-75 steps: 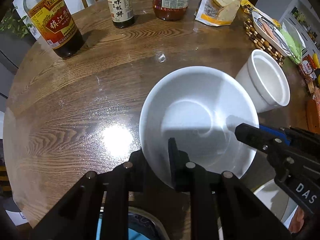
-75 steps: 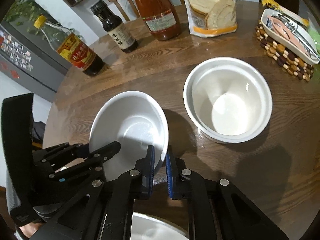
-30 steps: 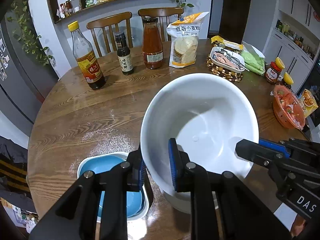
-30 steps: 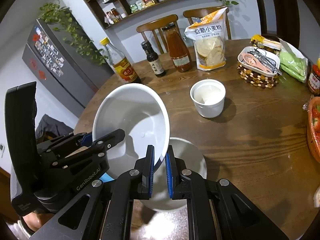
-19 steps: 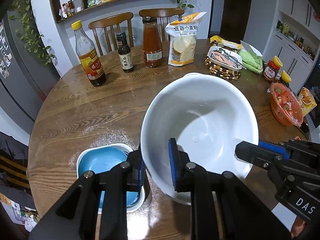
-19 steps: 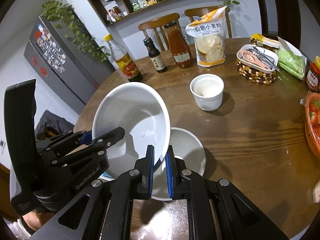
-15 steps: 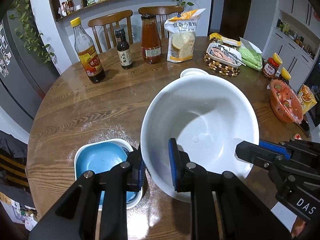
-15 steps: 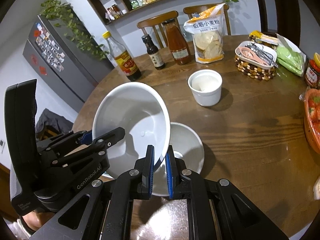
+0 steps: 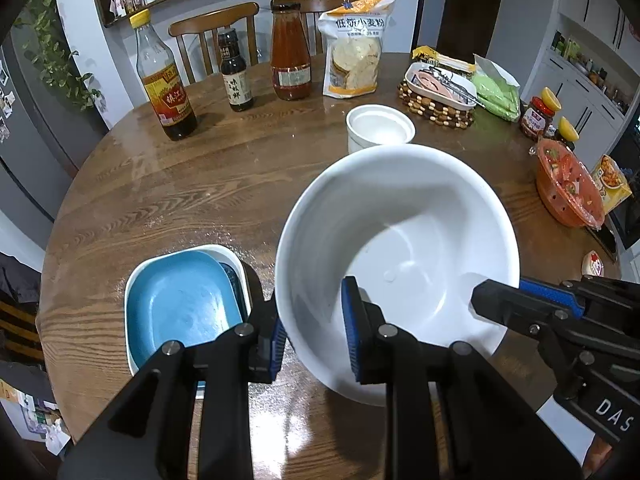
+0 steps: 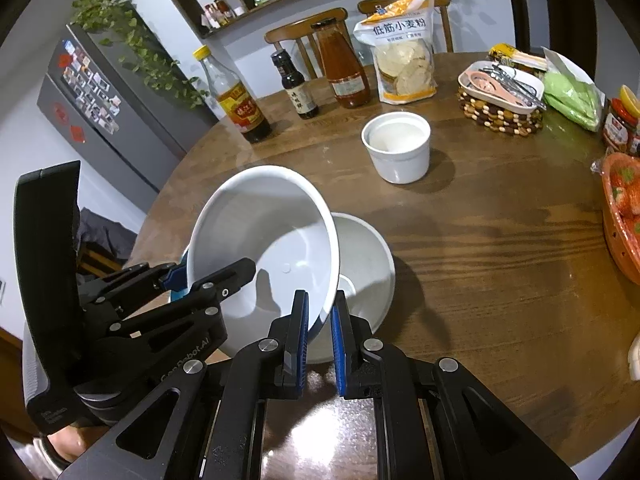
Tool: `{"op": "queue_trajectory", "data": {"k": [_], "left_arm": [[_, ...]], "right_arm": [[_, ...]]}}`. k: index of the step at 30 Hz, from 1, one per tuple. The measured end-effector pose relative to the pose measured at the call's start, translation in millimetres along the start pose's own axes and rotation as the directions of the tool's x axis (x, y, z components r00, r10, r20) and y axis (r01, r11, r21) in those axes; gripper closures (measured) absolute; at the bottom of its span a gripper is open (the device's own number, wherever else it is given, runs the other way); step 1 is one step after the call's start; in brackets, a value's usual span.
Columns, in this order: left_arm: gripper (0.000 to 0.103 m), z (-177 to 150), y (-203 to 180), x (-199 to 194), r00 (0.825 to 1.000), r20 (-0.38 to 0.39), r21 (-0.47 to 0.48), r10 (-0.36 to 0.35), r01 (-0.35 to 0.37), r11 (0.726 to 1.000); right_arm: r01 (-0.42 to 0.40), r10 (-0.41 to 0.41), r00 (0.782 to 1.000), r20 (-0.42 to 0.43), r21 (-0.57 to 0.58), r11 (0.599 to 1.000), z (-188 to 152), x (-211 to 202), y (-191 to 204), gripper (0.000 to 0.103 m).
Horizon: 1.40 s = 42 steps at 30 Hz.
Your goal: Organize plates and bowls
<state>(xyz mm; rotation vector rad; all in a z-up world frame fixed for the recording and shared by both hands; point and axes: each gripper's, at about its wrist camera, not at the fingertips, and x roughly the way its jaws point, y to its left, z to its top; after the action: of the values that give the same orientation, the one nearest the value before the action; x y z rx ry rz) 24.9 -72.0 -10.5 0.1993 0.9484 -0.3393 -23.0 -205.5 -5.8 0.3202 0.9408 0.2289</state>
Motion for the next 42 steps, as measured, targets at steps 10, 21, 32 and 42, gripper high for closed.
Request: {"op": "queue_trajectory", "data": {"k": [10,21,32,42], "left_arm": [[0.08,-8.4,-6.6,11.9,0.999,-0.038,0.009,-0.005,0.006,1.0],[0.08,-4.0,-3.3,17.0,0.998,-0.058,0.003,-0.014,0.014,1.0],[0.079,3.4,-3.2,23.8,0.997,-0.069,0.01,-0.02,0.021,1.0],[0.079,-2.3,-2.8,47.9,0.989,-0.144,0.004,-0.034,0.035,0.999]], "right_arm": [[0.009,-0.009,1.0,-0.006,0.009,1.0,-4.2,0.5,-3.9,0.091],[0.014,-0.014,1.0,0.004,0.001,1.0,-1.0,1.6,-1.8,0.091],[0.014,-0.013,1.0,-0.022,0.028,1.0,5.8,13.1,-8.5,0.091],[0.02,-0.014,0.995,-0.095,0.062,0.998,1.2,36.3,-19.7,0.09]]}}
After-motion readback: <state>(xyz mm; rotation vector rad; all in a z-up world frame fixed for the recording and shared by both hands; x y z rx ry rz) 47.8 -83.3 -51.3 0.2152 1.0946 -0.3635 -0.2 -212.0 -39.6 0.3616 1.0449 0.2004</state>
